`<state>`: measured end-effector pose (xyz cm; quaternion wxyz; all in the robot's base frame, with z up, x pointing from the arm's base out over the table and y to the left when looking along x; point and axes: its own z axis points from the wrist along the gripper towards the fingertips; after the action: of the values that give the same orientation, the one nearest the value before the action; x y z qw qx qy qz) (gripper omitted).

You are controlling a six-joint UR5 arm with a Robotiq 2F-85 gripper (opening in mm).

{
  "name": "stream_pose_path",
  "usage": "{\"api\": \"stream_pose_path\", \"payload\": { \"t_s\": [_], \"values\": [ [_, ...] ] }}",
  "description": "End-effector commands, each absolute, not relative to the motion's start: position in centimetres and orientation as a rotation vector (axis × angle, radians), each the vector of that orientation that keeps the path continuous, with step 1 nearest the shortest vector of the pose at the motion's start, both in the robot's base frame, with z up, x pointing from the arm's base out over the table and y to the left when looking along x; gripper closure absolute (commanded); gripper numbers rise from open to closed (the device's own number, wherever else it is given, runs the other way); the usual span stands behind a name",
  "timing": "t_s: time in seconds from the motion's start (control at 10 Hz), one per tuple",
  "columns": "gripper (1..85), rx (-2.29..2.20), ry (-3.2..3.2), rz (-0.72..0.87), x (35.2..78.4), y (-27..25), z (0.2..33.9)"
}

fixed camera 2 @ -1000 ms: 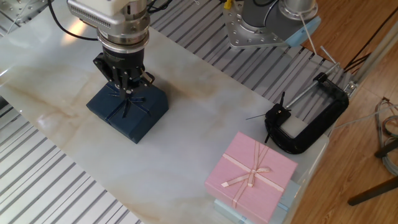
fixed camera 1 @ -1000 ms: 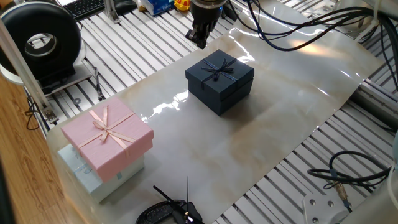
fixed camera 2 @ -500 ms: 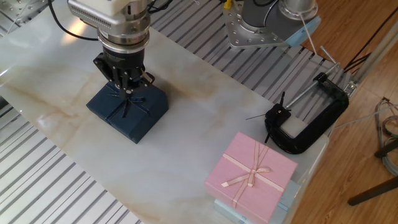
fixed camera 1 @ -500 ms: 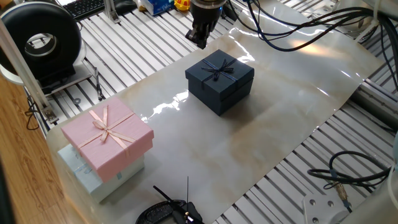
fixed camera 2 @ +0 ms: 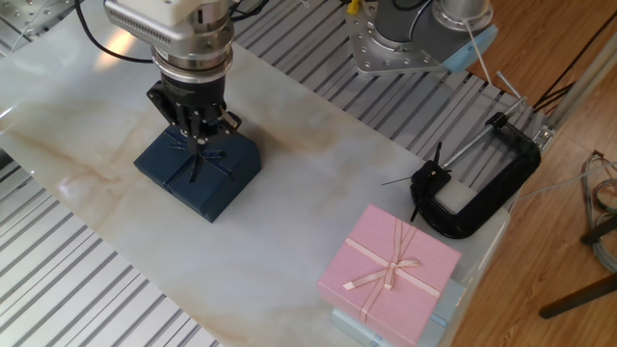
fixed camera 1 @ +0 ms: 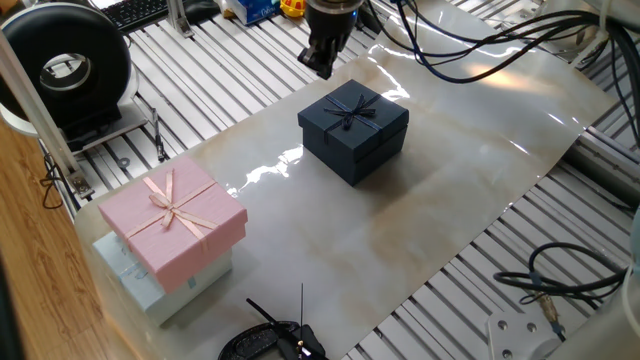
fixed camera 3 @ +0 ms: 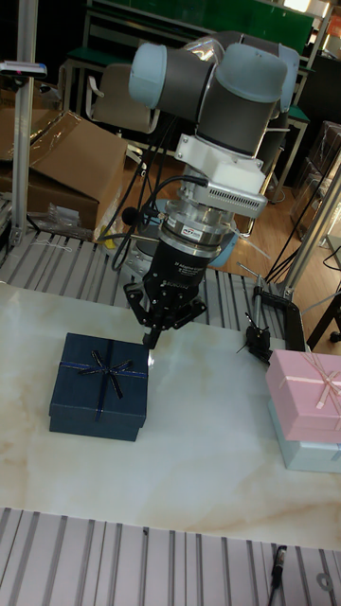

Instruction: Open a box

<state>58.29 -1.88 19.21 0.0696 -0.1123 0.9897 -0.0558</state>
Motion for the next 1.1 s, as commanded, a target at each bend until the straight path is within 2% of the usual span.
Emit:
{"api": "stream_pose_path", "payload": {
  "t_s": [0.0,0.4,0.9,1.0],
  "values": [
    [84.3,-0.289,3.017,-0.156,57.8,-1.5,19.5],
    [84.3,-0.117,3.095,-0.042,56.2,0.6,19.5],
    [84.3,-0.141,3.087,-0.066,56.4,0.4,19.5],
    [84.0,-0.097,3.084,-0.112,56.5,-0.4,19.5]
  ]
}}
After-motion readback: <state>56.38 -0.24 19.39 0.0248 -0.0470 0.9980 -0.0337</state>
